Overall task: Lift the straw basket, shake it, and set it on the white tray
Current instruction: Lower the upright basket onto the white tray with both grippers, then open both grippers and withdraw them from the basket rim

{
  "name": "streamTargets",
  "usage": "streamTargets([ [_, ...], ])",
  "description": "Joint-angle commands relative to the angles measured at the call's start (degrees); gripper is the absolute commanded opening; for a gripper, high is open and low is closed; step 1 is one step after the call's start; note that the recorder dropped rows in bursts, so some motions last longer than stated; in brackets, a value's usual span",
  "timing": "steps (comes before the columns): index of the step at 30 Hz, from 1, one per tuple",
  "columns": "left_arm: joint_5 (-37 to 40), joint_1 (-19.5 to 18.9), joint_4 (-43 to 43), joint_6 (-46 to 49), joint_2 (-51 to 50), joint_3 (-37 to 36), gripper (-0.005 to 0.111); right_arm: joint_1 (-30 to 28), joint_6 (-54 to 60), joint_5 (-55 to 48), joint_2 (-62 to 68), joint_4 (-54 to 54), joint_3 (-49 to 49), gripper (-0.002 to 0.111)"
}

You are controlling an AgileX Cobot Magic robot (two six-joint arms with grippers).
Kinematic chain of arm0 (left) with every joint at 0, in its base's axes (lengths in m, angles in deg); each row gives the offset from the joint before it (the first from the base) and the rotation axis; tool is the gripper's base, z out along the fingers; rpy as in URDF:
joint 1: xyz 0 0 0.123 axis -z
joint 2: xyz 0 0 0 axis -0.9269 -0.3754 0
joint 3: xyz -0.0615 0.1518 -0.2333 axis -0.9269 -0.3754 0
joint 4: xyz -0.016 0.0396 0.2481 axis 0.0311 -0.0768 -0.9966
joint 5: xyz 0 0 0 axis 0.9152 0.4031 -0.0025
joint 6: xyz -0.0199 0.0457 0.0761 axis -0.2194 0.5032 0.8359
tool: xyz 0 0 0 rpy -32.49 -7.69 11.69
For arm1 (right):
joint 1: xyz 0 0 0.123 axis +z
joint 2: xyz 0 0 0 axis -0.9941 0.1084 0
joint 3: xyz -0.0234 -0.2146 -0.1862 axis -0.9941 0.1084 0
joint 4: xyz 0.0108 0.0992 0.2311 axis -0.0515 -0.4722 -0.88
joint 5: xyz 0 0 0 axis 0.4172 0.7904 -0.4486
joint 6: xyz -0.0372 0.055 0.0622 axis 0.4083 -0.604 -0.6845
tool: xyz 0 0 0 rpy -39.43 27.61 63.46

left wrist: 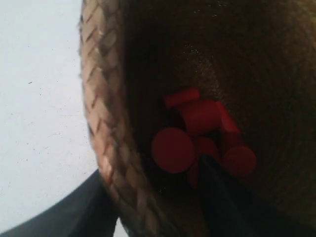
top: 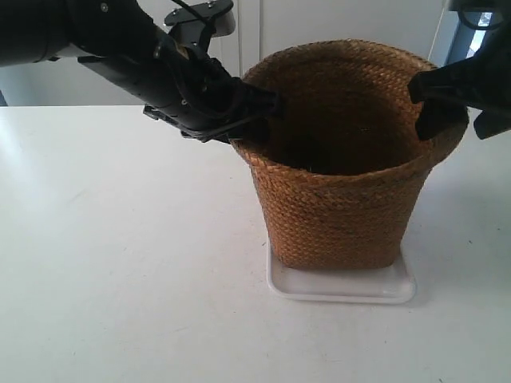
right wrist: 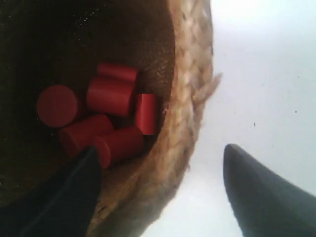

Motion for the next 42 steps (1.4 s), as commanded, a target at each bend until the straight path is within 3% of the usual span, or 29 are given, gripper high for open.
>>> streamTargets([
  [1,2.3,0.2,-0.3,0.7,0.5,0.3,0.061,-0.6,1.0,1.8,0.1,1.4,0.4,0.072],
  [7,3.6,0.2,-6.6,0.7,2.6,0.3,0.061,-0.6,1.0,3.6,-2.2,1.8,0.4,0.072],
  [15,4.0,0.2,-7.1,3.7,7.3,0.3,0.061,-0.6,1.0,4.7,-7.4,1.1,0.4,0.072],
  [25,9.8,0.2,-7.8,6.0,12.0,0.3,0.061,-0.6,1.1,4.7,-13.7,-1.4,0.6,0.071],
  [29,13.0,0.2,-8.3,8.4,13.6,-0.2,0.045,-0.6,3.9,4.8,-16.7,-3.9,1.5,0.057],
  [35,9.3,0.2,-8.4,9.4,16.8,-7.0,0.0,-0.6,6.2,6.9,-22.2,-5.2,6.2,0.021],
  [38,2.2,0.2,-8.1,9.1,19.7,-11.7,0.0,-0.6,9.8,11.1,-25.8,-7.4,10.9,0.001],
  [42,-9.3,0.2,-8.3,8.9,25.7,-18.4,0.0,-0.6,15.0,18.0,-32.4,-10.0,17.9,0.0],
])
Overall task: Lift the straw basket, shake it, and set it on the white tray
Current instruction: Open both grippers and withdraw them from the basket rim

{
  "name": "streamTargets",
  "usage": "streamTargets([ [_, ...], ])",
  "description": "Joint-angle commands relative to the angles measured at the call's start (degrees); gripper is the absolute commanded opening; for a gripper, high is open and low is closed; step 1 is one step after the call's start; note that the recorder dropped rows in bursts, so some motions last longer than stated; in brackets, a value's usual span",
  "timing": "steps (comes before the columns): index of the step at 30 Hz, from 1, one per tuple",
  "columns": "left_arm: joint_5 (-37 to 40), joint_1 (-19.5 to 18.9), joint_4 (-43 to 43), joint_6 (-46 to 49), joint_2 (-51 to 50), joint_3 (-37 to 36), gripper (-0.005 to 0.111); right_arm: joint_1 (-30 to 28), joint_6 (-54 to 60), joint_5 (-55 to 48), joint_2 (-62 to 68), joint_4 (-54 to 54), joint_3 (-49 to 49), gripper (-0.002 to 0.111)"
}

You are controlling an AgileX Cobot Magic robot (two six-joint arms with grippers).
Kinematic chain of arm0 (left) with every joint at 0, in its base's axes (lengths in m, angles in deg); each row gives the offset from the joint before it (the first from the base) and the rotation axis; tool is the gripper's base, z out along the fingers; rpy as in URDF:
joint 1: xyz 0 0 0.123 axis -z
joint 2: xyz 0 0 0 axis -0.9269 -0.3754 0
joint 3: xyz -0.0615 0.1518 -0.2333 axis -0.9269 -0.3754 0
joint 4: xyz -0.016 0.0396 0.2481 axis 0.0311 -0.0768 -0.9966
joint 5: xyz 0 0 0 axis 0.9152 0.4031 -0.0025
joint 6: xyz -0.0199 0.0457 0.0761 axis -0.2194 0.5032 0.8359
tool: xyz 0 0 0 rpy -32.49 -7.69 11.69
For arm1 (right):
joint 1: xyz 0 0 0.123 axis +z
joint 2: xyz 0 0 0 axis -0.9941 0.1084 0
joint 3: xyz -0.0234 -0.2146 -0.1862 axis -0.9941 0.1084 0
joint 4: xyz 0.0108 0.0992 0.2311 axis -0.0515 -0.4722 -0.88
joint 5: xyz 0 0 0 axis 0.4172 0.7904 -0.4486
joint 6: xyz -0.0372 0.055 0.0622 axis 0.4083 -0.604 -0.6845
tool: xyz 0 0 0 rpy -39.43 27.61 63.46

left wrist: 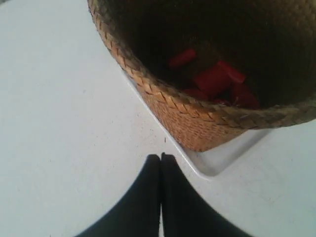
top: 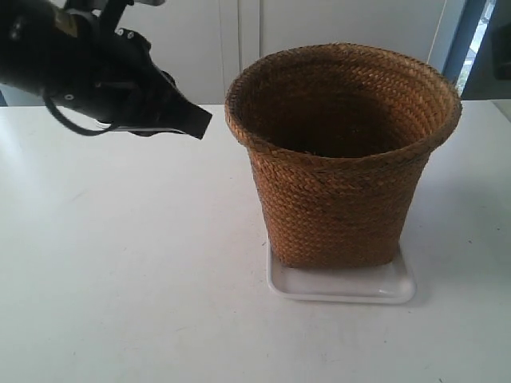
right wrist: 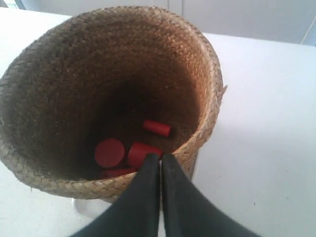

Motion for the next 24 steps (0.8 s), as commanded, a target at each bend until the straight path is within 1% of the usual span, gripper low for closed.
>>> streamTargets([
  [1,-12.6,0.2,-0.3,0.0,7.1,-6.6,0.0,-0.3,5.0,8.0,-7.0,-2.4,7.2,0.0],
  [3,-15.1,0.2,-1.6,0.1,9.3,-8.8,0.0,-0.3,5.3,11.9,-10.6,-2.2,11.0,0.0],
  [7,-15.7,0.2,-1.7,1.0,13.0,-13.3,0.0,-0.3,6.6,17.5,-16.8,-2.2,18.3,0.0],
  [10,-17.1,0.2,-1.6,0.7,15.0,-17.7,0.0,-0.3,6.6,18.6,-19.8,-1.9,23.1,0.0],
  [13,-19.8,0.2,-1.0,0.5,17.6,-22.1,0.0,-0.3,6.0,17.6,-21.2,-1.9,26.8,0.0],
  [16,-24.0,0.2,-1.0,0.5,21.6,-25.9,0.0,-0.3,6.0,16.9,-21.4,-1.6,28.5,0.0],
  [20,-29.4,0.2,-1.0,1.1,27.7,-28.8,0.0,-0.3,4.5,18.2,-21.3,-2.0,28.4,0.0],
  [24,-28.8,0.2,-1.1,3.6,33.2,-29.9,0.0,-0.3,4.5,17.9,-21.4,-2.0,28.4,0.0],
])
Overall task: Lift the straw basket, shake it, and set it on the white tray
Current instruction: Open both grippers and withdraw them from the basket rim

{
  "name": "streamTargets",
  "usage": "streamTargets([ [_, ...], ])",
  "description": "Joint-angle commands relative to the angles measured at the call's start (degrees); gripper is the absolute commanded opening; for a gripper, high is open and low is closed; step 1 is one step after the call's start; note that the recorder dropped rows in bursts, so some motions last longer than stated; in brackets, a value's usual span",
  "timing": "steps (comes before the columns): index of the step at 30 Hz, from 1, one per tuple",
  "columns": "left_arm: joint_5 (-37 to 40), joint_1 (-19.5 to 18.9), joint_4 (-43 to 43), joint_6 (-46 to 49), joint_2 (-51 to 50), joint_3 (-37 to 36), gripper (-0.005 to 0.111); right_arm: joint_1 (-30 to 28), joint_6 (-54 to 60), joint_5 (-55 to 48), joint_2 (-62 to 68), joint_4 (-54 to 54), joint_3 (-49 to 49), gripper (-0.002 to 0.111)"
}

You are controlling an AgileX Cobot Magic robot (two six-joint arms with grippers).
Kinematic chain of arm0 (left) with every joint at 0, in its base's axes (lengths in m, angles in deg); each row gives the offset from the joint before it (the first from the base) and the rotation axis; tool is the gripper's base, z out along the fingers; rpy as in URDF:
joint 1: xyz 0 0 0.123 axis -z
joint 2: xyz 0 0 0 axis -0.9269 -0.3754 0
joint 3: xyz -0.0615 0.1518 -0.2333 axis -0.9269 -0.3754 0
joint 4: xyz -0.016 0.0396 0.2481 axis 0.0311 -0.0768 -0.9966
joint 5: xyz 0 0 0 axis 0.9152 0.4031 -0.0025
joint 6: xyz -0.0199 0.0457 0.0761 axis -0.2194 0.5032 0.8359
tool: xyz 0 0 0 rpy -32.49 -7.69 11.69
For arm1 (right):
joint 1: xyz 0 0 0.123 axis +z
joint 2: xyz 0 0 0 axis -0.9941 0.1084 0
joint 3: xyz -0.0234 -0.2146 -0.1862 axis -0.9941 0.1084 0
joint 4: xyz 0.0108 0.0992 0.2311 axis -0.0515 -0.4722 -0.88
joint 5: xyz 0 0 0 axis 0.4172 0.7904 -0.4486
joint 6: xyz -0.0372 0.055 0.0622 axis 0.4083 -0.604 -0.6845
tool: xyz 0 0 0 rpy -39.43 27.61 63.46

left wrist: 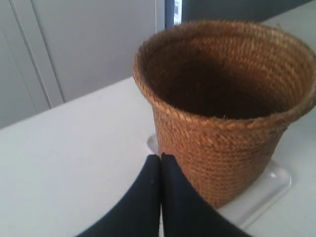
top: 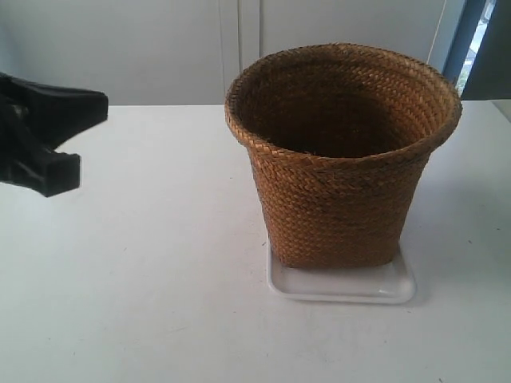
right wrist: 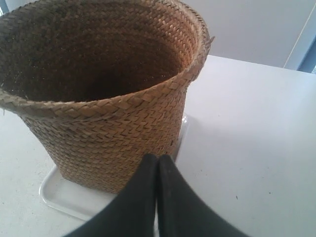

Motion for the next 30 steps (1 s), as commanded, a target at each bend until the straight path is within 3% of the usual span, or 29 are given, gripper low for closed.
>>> streamTargets([
  [1,0.6,0.2,0.4,2.4,6.0,-1.3,0.0,-0.2,-0.5,0.6,-0.4,-0.1,0.1,0.0],
  [8,12.3,0.2,0.4,2.4,8.8,-1.3,0.0,-0.2,-0.5,0.6,-0.4,-0.1,0.1,0.0],
  [18,13.8,0.2,0.4,2.4,9.0,-1.3,0.0,-0.2,-0.5,0.6,-0.4,-0.1,0.1,0.0],
  [22,17.8,0.3,0.3,3.7,10.6,-1.3,0.0,-0.2,-0.5,0.6,-0.4,-0.1,0.1,0.0],
  [25,21.9,-2.4,0.0,7.1,12.3,-2.6,0.0,-0.2,-0.5,0.6,-0.4,0.0,0.1,0.0],
  [30,22.7,-13.1,0.0,7.3,17.4,-7.6,0.0,-0.2,-0.5,0.6,-0.4,0.0,0.1,0.0],
])
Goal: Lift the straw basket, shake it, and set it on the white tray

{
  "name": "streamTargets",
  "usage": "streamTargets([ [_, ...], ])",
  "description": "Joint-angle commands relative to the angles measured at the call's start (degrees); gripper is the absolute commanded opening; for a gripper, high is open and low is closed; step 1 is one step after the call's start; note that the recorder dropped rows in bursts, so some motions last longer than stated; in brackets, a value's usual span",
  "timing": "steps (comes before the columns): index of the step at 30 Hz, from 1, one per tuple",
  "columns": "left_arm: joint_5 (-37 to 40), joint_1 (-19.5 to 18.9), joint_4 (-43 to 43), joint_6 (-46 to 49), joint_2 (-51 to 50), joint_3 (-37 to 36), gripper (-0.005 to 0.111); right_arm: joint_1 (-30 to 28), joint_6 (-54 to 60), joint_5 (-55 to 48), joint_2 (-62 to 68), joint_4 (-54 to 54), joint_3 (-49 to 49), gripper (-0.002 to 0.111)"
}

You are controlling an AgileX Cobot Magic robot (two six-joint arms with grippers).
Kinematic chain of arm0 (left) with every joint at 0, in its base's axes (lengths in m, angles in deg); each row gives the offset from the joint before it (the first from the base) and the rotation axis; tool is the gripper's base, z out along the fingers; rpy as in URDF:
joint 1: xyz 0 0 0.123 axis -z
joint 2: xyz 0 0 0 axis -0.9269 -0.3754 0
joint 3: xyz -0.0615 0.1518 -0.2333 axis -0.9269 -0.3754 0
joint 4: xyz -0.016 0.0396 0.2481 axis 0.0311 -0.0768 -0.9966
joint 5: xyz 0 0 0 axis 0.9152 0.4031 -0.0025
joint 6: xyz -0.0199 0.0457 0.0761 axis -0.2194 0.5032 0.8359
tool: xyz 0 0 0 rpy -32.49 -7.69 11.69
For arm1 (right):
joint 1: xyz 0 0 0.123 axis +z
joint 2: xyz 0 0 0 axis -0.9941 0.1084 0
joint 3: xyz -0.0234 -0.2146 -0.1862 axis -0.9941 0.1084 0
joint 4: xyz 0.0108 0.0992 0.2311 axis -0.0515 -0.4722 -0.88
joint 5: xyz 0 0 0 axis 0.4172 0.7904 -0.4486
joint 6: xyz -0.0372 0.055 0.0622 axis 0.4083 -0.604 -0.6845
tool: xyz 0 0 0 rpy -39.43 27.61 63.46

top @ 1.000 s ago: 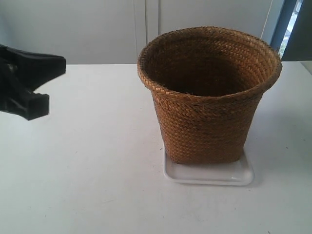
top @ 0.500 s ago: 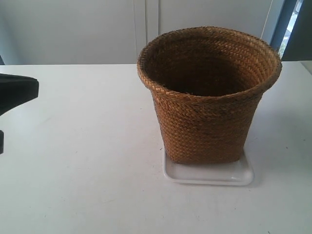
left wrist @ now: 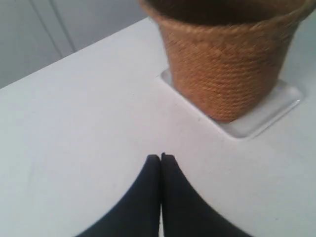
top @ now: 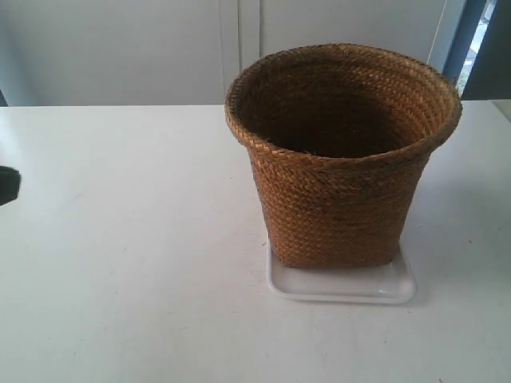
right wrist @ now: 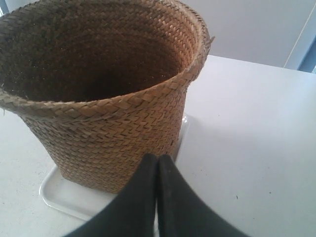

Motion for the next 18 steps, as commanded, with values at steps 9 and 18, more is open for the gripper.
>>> streamTargets([
  [9,1.3,-23.1,0.1,1.5,11.6,-11.8,0.0,-0.2,-0.3,0.6,-0.4,0.0,0.1,0.0],
  [18,-0.8,-23.9,0.1,8.0,18.7,-21.8,0.0,-0.2,-0.3,0.6,-0.4,0.0,0.1,0.0],
])
